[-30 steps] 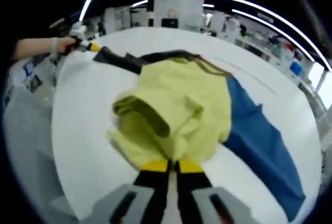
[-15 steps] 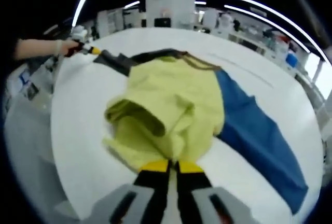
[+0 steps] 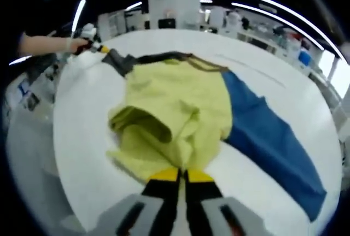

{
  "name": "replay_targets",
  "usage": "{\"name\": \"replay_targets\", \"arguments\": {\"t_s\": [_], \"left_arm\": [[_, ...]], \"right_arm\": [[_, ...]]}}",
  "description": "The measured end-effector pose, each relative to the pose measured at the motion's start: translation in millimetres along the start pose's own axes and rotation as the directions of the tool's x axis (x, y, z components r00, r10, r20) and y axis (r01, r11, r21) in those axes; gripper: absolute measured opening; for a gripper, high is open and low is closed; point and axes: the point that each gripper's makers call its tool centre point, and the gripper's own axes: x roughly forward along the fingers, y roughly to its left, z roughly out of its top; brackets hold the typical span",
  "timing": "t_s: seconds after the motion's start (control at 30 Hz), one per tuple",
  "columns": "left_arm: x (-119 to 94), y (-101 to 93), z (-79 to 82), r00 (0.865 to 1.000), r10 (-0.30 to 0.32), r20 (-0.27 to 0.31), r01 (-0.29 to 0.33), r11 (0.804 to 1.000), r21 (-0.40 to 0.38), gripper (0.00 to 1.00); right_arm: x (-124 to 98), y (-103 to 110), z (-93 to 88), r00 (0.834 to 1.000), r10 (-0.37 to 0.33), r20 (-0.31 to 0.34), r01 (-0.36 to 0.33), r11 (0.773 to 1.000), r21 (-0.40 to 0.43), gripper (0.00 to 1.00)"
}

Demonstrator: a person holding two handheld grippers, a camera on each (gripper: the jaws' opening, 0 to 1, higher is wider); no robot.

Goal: Fold the garment on the visible template until the final outline fits inside the template.

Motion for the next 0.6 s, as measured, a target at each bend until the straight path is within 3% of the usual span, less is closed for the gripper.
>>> {"name": "replay_targets", "arguments": {"t_s": [0.33, 0.43, 0.6], "left_arm": [[2, 19.2, 22.5, 0.998, 0.068, -0.018, -0.068, 0.998, 0.013, 0.00], [-1, 21.9, 21.6, 0.996, 0.090, -0.029, -0.088, 0.995, 0.046, 0.00], [12, 32.0, 30.2, 0.991, 0.123, -0.060, -0.120, 0.991, 0.051, 0.00]], "right_arm": [[0, 1, -0.2, 1.000, 0.003, -0.001, -0.003, 1.000, 0.011, 0.00], [0, 1, -0.5, 1.000, 0.005, -0.002, -0.005, 1.000, 0.011, 0.00], [0, 1, -0.9, 1.000, 0.010, -0.003, -0.010, 1.000, 0.016, 0.00]]}}
